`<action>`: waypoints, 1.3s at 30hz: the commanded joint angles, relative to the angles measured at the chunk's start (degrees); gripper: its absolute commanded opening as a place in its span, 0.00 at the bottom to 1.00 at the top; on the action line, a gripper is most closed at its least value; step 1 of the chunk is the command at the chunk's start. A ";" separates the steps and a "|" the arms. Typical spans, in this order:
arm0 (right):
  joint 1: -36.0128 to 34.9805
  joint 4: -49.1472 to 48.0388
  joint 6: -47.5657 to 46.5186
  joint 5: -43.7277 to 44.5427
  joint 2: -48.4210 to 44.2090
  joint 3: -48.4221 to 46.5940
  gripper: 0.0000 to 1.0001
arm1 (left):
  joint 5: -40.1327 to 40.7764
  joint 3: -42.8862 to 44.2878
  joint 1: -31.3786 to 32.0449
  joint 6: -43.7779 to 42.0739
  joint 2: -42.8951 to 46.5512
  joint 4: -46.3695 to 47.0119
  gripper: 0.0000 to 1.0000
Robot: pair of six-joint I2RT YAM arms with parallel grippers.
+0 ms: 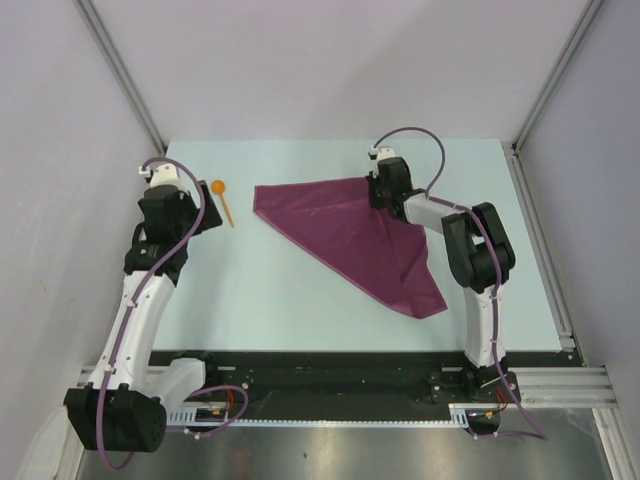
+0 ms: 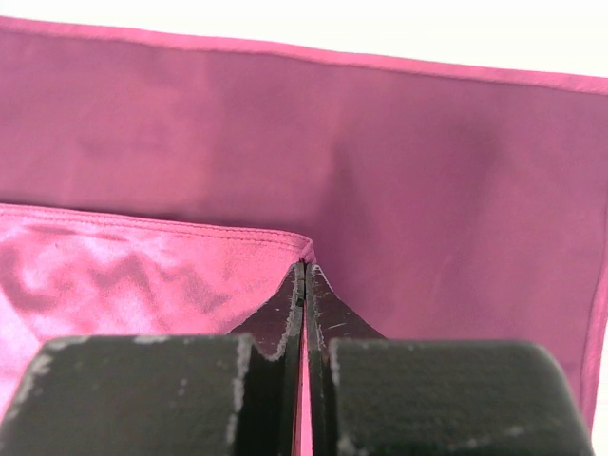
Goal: Fold the napkin, place the utensils inside, and roll it up
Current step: Fold the napkin
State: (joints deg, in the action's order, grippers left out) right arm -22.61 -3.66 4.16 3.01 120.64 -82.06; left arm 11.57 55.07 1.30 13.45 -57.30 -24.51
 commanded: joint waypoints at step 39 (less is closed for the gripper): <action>10.57 11.31 7.08 1.30 15.94 -25.43 0.00 | -0.85 0.57 -0.51 0.17 -0.45 1.05 1.00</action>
State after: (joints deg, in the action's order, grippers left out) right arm -13.37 7.44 8.64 3.36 135.59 -104.55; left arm 11.33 55.07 1.30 13.45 -57.98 -24.56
